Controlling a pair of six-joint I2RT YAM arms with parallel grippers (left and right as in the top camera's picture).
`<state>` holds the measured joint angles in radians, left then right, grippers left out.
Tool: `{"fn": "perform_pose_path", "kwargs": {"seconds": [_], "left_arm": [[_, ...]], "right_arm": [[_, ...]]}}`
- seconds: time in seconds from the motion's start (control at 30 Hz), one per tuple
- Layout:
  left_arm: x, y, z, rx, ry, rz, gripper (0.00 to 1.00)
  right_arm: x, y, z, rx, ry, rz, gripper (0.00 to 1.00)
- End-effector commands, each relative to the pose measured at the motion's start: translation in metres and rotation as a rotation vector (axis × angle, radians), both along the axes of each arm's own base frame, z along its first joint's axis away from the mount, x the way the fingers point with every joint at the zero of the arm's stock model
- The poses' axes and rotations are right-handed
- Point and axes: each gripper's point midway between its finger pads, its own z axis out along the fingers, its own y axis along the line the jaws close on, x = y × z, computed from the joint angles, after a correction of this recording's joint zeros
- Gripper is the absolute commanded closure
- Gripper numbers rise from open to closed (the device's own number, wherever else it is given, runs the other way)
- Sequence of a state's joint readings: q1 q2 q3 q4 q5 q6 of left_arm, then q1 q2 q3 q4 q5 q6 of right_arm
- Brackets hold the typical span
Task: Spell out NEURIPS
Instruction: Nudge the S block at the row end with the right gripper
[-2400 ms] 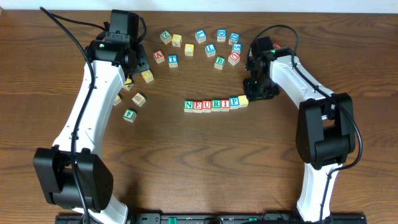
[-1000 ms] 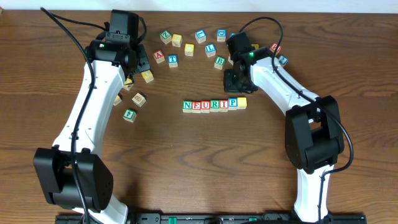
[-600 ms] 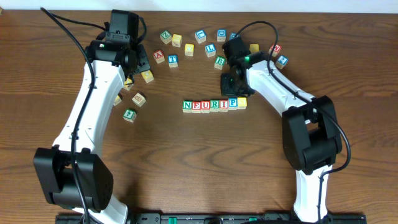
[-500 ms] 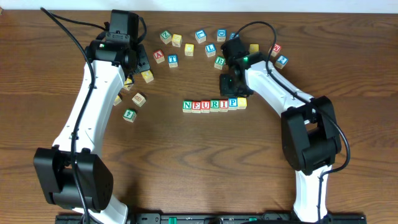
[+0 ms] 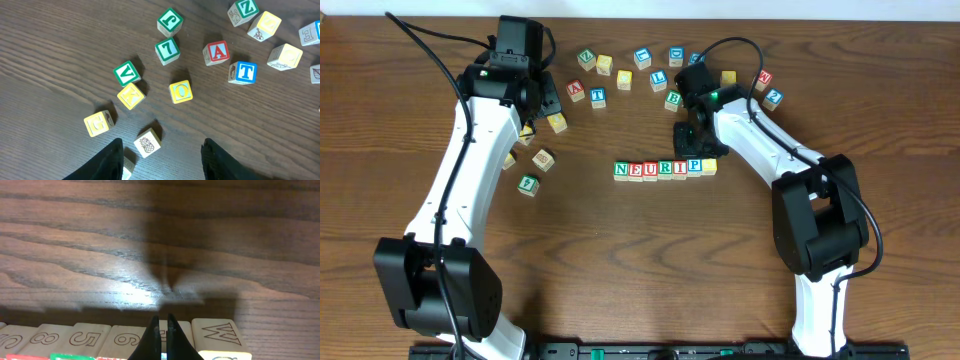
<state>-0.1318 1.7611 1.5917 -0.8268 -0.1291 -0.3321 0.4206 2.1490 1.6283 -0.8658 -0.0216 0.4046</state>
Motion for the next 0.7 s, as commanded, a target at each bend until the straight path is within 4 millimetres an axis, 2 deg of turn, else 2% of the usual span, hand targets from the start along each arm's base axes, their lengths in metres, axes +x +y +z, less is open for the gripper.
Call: {"fn": "perform_pose_path", "kwargs": {"seconds": [0.0, 0.67], "left_arm": [[-0.0036, 0.0002, -0.0058, 0.005, 0.019, -0.016, 0.5], [-0.0036, 0.0002, -0.0058, 0.005, 0.019, -0.016, 0.5]], "right_arm": [[-0.0026, -0.0005, 0.0006, -0.014, -0.001, 0.012, 0.99], [-0.0088, -0.0023, -0.0005, -0.024, 0.024, 0.014, 0.99]]}}
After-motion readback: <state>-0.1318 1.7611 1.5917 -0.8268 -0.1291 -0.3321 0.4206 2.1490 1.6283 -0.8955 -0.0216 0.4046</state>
